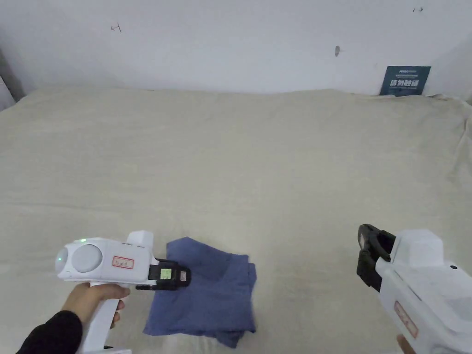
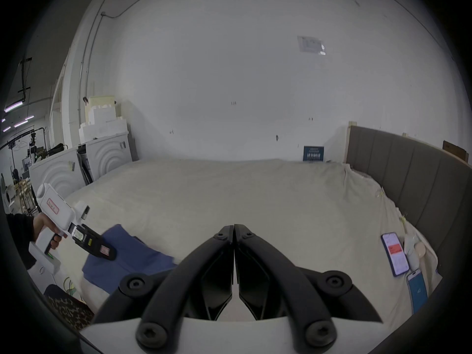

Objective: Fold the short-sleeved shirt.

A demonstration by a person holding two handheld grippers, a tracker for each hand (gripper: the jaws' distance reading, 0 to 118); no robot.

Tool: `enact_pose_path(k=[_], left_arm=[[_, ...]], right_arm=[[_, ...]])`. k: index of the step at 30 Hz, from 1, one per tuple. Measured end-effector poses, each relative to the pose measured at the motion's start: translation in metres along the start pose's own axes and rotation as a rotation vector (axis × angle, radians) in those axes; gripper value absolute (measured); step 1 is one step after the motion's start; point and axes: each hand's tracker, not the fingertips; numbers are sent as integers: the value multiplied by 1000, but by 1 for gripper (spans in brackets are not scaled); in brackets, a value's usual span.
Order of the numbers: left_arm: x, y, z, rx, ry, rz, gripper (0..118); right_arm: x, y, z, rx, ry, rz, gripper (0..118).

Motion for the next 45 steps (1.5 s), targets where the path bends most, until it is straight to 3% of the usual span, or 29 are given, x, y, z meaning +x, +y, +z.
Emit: enact_pose_path(k=[12, 24, 26, 29, 31, 37, 45], left_arm=[[-131, 21, 125, 54, 355, 130, 21], [-185, 24, 104, -11, 499, 231, 24], [-184, 24, 105, -6, 503, 233, 39], [-185, 24, 108, 17, 585, 257, 89], [-176, 23, 116, 85, 607, 238, 108], [-141, 30, 146, 390, 604, 119, 108], [-23, 37, 187, 742, 573, -12, 108]], right_arm=[[-13, 18, -9, 45, -4, 28, 0], [-34, 27, -16, 11, -19, 45, 0], [-34, 27, -17, 6, -20, 43, 0], [-32, 28, -14, 3, -23, 42, 0], [-31, 29, -11, 7, -23, 36, 0], [-25, 42, 6, 38, -37, 40, 0], [-18, 75, 37, 126, -89, 55, 0]])
